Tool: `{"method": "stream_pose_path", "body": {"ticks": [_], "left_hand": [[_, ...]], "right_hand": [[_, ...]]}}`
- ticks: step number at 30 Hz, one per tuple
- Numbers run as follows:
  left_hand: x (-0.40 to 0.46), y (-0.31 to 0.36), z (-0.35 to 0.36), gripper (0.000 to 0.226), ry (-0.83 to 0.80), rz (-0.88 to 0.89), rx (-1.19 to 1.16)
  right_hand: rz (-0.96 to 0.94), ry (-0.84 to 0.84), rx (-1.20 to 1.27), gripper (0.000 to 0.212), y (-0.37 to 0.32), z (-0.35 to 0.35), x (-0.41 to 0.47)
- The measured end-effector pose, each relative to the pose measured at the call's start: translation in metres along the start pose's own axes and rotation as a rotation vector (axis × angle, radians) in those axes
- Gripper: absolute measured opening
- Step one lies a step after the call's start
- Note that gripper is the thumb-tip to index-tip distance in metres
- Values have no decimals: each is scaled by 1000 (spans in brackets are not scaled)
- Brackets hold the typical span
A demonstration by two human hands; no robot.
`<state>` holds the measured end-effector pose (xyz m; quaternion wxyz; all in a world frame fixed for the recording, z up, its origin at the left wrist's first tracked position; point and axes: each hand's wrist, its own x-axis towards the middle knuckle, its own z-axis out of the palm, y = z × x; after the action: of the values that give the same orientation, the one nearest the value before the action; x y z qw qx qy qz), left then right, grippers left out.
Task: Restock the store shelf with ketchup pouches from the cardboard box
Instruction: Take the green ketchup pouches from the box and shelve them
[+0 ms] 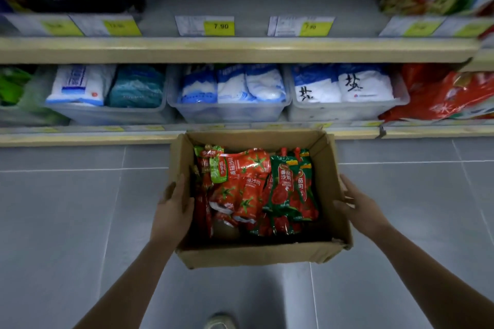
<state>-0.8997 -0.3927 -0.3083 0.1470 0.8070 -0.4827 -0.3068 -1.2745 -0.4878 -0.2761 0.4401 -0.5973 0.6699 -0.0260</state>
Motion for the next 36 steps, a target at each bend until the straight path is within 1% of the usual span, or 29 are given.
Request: {"method": "stream_pose_path", "body": {"ticks": [2,3,4,7,11,13,16,19,22,24,26,28,32,36], "left_hand": [[-5,30,-10,56,-3,43,-29],[-7,46,-11,55,-36,66,-54],[-9,61,-10,54,-86,75,-111],[1,94,12,50,-259,22,-338],[21,110,72,54,-363,-29,-302],[31,112,100,56,-440,-46,-312],[56,115,130,60,-587,-4,-258],[72,119,150,62,-602,0,-234],[70,118,170,62,-508,-30,-308],[70,119,178,65,-474,-102,-370],[75,121,178,61,-534,-155,-379],[75,122,175,52,-610,-156,-339],[66,124,176,61,-638,-149,-347],[60,128,173,66,-650,-108,-368]], "right_hand": [[53,-4,37,64,-13,-15,-13],[69,-1,39,63,-18,-21,-20],[75,11,45,62,-21,-25,-25],[70,46,91,59,-19,-21,-21],[106,58,198,57,3,4,9],[57,45,251,56,19,20,21],[5,87,300,54,38,35,35],[-7,117,304,57,50,39,42],[-12,113,319,58,55,42,42],[-41,135,347,55,56,44,43],[-51,140,371,53,57,44,43],[-51,131,372,53,57,44,41],[-51,153,376,48,58,44,38],[-53,135,364,49,57,40,35]]}}
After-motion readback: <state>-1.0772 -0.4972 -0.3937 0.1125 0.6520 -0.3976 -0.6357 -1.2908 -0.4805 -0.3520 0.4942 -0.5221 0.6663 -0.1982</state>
